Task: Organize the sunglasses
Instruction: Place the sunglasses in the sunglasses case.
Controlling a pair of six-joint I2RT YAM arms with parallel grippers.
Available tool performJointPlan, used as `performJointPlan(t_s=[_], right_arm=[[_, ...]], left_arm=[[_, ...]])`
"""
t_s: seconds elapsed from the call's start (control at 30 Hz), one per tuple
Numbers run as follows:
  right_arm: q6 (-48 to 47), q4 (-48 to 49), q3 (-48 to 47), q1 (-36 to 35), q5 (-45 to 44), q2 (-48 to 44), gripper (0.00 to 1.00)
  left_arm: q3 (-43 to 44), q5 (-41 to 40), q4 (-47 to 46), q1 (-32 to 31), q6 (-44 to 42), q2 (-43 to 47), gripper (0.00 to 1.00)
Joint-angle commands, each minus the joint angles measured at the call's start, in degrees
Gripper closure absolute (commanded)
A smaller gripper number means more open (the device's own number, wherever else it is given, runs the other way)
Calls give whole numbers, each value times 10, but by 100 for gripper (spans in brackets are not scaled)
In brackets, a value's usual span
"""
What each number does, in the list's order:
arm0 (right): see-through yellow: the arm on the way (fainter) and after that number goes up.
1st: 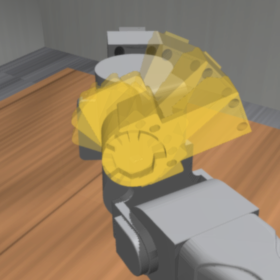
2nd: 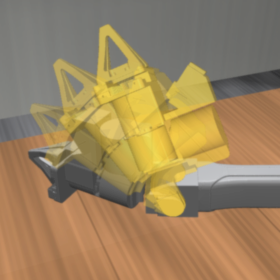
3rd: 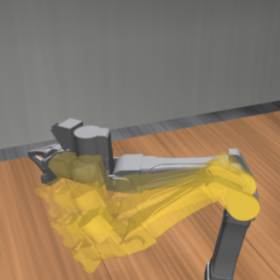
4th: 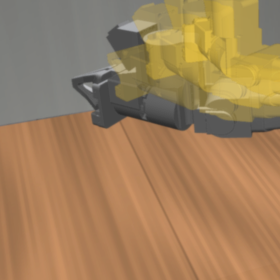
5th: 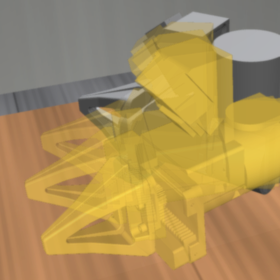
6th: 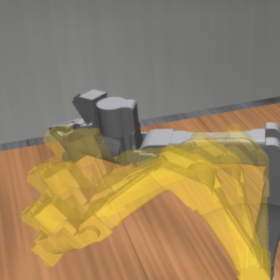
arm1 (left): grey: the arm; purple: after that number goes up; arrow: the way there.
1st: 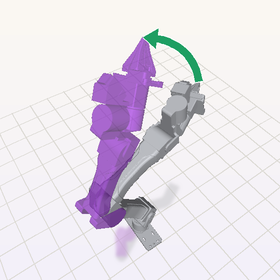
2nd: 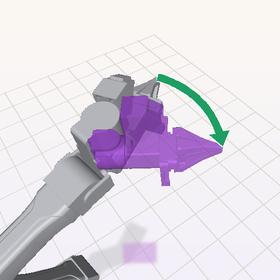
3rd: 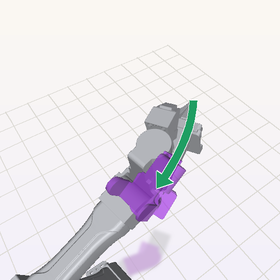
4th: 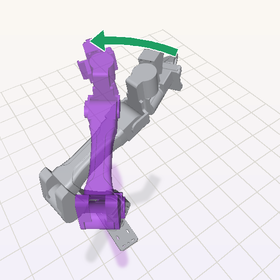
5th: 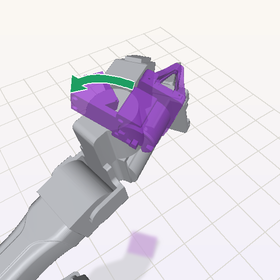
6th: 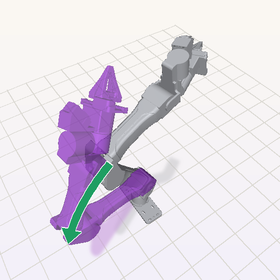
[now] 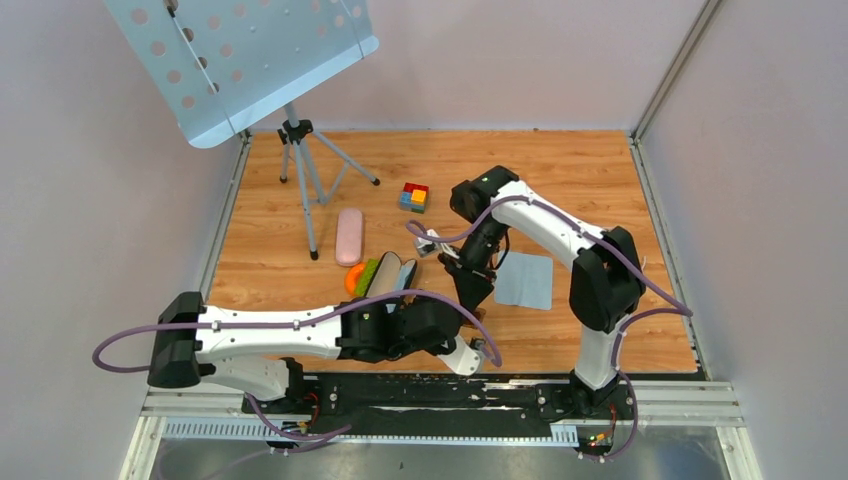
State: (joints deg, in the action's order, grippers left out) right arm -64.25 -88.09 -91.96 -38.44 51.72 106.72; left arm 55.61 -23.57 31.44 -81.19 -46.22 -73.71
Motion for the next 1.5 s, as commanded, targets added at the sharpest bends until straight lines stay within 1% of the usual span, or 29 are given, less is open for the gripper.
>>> performJointPlan(t_s=[0.0, 0.07, 0.17, 0.27, 0.33, 0.43, 0.57, 0.63, 0.73, 0.8, 0.83, 0.9, 0.97, 1.1, 1.17, 1.33, 1.47], right_arm=[[2, -39, -40, 20, 37, -33, 63], [8, -39, -61, 27, 37, -35, 60], [13, -39, -90, 41, 34, -35, 59], [18, -39, -124, 62, 43, -29, 59], [20, -38, -155, 80, 59, -16, 59], [40, -36, -215, 112, 81, 17, 59], [66, -27, -271, 145, 106, 61, 58], [68, -26, -276, 160, 123, 69, 57], [65, -17, -254, 170, 126, 66, 57], [67, -4, -227, 171, 120, 59, 57], [68, 3, -213, 172, 117, 54, 57], [71, 20, -183, 172, 116, 45, 57], [73, 34, -157, 173, 121, 36, 57], [87, 58, -118, 173, 134, 26, 58], [103, 78, -95, 173, 138, 23, 60], [149, 158, -12, 173, 143, -7, 62], [157, 172, 18, 171, 148, -17, 63]], left_arm=[[1, 5, 13, -3, 51, 27, 67], [-10, 7, 12, -3, 70, 40, 67], [-26, 9, 10, -3, 106, 65, 68], [-43, 5, 9, -3, 163, 90, 68], [-52, -8, 9, -3, 216, 104, 68], [-58, -53, 11, 0, 329, 113, 69], [-45, -118, 61, 40, 508, 97, 69], [-53, -136, 71, 64, 584, 107, 69], [-93, -141, 44, 108, 673, 170, 68], [-125, -122, 19, 152, 719, 215, 68], [-141, -95, 0, 182, 732, 236, 68], [-174, -58, -37, 217, 759, 270, 68], [-199, -23, -65, 244, 785, 287, 68], [-244, 22, -131, 269, 821, 303, 69], [-262, 46, -155, 285, 840, 306, 69], [-294, 86, -192, 326, 862, 313, 69], [-320, 166, -231, 379, 886, 310, 69]])
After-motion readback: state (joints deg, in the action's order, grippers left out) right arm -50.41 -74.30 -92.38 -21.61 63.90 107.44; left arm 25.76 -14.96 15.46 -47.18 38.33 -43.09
